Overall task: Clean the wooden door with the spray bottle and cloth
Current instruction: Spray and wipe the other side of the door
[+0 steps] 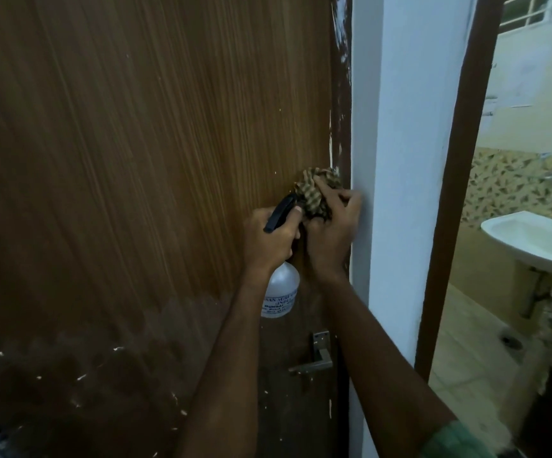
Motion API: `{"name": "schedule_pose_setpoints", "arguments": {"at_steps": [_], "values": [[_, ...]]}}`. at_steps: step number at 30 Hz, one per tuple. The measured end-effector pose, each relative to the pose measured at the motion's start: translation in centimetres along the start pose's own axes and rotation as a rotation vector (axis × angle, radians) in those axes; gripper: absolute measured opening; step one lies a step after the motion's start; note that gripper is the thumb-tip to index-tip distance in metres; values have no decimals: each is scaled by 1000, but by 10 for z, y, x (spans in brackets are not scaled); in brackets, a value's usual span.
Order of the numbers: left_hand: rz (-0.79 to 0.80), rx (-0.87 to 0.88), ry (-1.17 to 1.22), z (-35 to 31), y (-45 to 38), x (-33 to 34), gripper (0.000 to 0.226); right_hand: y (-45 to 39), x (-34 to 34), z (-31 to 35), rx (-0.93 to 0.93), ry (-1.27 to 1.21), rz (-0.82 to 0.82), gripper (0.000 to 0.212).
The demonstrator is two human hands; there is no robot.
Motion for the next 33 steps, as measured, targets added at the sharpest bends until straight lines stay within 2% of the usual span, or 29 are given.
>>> {"name": "schedule_pose_setpoints", "arguments": {"at_steps": [3, 5, 7, 12, 15, 17, 20, 24, 28, 33], "values": [[14, -13, 15, -2, -4, 0, 41, 35, -6, -18, 15, 48, -18, 50], [30, 6, -2, -6, -5, -1, 42, 60, -17, -31, 71, 16, -32, 56], [34, 18, -19, -9, -4, -2, 43, 51, -22, -31, 106, -19, -31, 54], [37, -21, 6, -1, 2, -1, 42, -20, -8, 0, -70, 40, 6, 53], [49, -50, 39, 11, 11, 1, 40, -3, -13, -17, -79, 81, 13, 50], [61, -57, 53, 15, 17, 2, 39, 40, -22, -41, -49, 134, 68, 49], [72, -50, 60, 20, 23, 6, 40, 90, -32, -61, -13, 213, 234, 49], [92, -51, 42, 23, 28, 10, 42, 62, -30, -34, -5, 124, 265, 41], [69, -62, 25, 33, 34, 6, 40, 32, -25, -16, -21, 67, 247, 56], [153, -139, -66, 71, 65, 6, 39, 52, -46, -40, -85, 119, 400, 52]]}}
Point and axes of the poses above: each hand's wrist, its own y-axis away from the middle knuckle, its own x-axis out of the palm, z = x × y, the point moved 3 cm from there along -y, towards the middle knuckle, and after that the axes turned 5 degrees about -y, right-handed, at the moved point
